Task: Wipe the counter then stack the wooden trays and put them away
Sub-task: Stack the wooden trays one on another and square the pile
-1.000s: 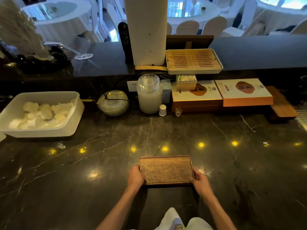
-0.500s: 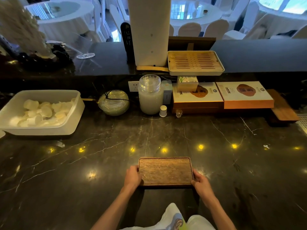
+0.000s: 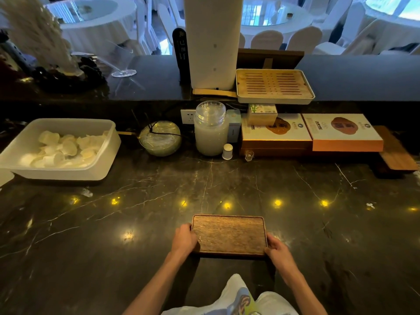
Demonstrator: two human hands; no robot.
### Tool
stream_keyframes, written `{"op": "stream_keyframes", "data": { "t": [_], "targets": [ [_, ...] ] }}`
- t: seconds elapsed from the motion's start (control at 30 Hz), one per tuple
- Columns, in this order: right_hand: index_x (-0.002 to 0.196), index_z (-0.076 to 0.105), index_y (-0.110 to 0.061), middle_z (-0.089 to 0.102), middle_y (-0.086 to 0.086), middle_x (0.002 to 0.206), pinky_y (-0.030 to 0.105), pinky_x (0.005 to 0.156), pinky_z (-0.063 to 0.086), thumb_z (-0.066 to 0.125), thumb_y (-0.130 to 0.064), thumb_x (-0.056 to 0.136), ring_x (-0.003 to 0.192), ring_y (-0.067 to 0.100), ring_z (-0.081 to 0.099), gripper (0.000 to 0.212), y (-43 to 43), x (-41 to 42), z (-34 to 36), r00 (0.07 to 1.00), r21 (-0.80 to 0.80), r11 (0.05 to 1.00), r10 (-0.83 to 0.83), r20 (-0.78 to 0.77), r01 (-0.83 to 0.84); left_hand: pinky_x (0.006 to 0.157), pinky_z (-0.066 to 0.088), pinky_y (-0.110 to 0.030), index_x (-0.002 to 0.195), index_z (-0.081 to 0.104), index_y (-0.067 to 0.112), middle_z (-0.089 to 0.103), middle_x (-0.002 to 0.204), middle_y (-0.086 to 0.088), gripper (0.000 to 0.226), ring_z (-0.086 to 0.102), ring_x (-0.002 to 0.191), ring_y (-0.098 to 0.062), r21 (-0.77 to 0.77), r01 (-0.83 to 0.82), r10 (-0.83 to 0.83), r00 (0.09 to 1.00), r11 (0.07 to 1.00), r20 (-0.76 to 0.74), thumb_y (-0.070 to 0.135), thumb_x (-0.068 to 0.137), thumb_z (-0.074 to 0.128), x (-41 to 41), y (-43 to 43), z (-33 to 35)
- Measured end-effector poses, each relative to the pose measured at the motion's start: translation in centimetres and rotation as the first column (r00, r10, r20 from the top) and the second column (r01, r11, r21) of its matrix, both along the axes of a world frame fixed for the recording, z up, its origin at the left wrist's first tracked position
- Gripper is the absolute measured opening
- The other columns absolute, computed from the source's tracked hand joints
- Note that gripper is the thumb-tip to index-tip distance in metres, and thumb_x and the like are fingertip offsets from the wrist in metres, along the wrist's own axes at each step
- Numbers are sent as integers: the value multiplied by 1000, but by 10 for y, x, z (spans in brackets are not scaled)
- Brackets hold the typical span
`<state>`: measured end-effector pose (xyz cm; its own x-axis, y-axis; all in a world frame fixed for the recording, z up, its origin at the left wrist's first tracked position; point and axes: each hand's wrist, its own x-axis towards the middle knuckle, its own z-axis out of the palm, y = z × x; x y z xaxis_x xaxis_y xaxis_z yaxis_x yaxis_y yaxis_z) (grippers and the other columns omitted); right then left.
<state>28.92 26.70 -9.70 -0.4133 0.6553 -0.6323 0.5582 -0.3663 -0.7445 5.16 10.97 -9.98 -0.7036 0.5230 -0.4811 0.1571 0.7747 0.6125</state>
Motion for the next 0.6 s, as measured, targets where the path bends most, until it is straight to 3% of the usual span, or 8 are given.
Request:
{"op": "stream_keyframes", "data": {
  "t": [0.07,0.13,0.2,0.27,0.4,0.6],
  "targets": [
    [136,53,-15,69,1,110,29,83,57,48,-1,97,102,14,66,41,6,-6,2,1000,27,999,24,1,-24,79,50,-22,119,58,13,66,110,-3,25,59,92,-9,25,22,-21,999,999,-44,12,95,52,-3,4,3],
    [142,46,-12,66,6,120,42,95,54,48,-5,98,111,22,63,44,15,-16,3,999,70,997,38,8,-39,77,46,-17,130,50,16,64,106,5,35,56,89,-4,67,83,-78,994,994,-73,9,96,50,-6,9,6],
    [150,32,-17,55,9,139,46,104,47,51,-8,98,125,25,54,57,27,-28,5,994,136,985,95,62,-103,86,47,-20,141,42,18,63,115,2,46,59,100,-9,64,148,-144,988,987,-56,10,96,49,-11,16,9],
    [153,24,-26,48,5,144,43,106,46,56,-13,96,130,25,50,67,38,-38,8,967,174,958,200,161,-227,100,44,-31,144,40,18,59,131,-5,49,56,120,-18,-5,205,-205,978,979,-30,15,97,51,-17,24,11],
    [149,35,-26,51,6,143,36,105,45,65,-15,90,129,23,50,67,50,-51,6,881,195,891,333,335,-411,102,45,-35,139,47,14,61,130,-9,51,57,120,-23,-85,219,-221,975,972,-16,18,90,63,-23,34,10],
    [143,46,-19,58,7,135,37,103,46,71,-12,85,123,23,55,63,55,-56,4,859,219,874,327,394,-433,100,48,-36,130,57,10,66,122,-11,47,61,114,-23,-84,162,-166,985,983,-42,13,85,70,-25,38,6]
  ]
}}
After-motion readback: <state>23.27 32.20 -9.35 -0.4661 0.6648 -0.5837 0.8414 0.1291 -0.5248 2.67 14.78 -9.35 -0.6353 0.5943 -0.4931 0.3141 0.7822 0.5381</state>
